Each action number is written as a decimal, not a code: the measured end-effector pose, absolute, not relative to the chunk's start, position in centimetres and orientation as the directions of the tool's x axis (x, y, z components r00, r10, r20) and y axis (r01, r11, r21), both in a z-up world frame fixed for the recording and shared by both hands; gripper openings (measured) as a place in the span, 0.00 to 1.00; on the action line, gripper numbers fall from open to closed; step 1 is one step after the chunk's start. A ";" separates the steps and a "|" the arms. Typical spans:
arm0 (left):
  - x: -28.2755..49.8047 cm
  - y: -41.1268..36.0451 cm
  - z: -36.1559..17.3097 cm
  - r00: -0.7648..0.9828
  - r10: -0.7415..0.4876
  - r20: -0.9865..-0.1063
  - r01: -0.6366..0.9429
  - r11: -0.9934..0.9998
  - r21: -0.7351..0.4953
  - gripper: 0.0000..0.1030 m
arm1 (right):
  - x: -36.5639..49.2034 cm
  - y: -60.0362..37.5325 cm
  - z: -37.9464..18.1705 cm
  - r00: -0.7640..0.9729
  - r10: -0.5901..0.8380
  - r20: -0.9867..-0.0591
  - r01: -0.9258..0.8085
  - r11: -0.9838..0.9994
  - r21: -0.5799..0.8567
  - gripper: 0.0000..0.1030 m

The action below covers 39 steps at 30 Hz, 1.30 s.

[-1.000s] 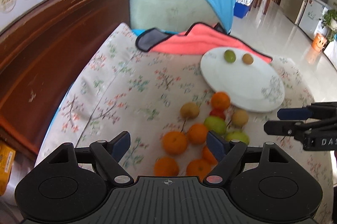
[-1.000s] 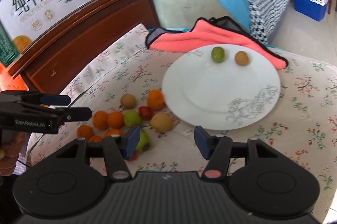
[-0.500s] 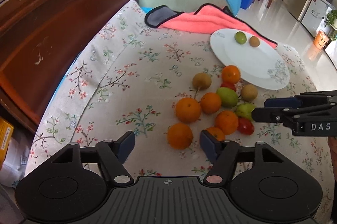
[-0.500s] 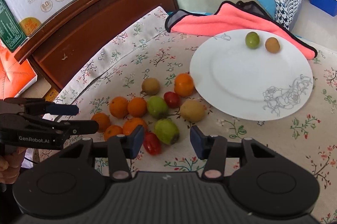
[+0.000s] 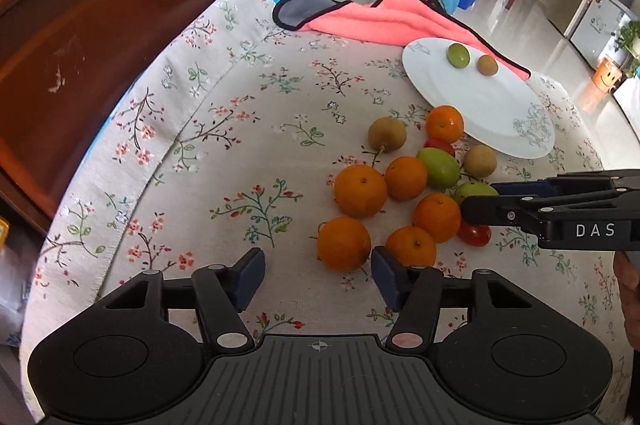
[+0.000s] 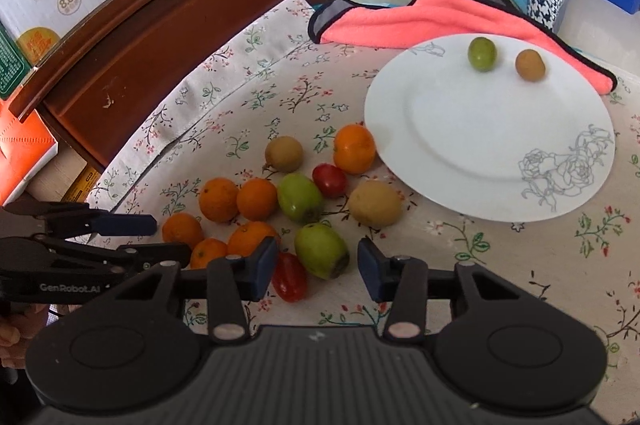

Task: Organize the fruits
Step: 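Move the left tool to a tangerine while the right tool moves to a green mango, then close the left tool on the tangerine while the right tool grasps the green mango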

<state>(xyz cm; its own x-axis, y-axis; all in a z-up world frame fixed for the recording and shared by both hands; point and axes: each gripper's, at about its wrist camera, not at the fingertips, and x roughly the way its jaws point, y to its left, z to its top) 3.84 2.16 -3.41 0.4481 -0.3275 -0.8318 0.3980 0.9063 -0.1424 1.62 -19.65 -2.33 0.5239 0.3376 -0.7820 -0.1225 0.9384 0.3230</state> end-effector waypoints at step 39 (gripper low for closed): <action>4.6 1.6 -3.7 0.522 -0.284 -0.804 0.374 0.924 -0.084 0.28 | 2.1 -19.5 -1.8 0.516 0.358 -0.778 -0.138 0.931 0.337 0.29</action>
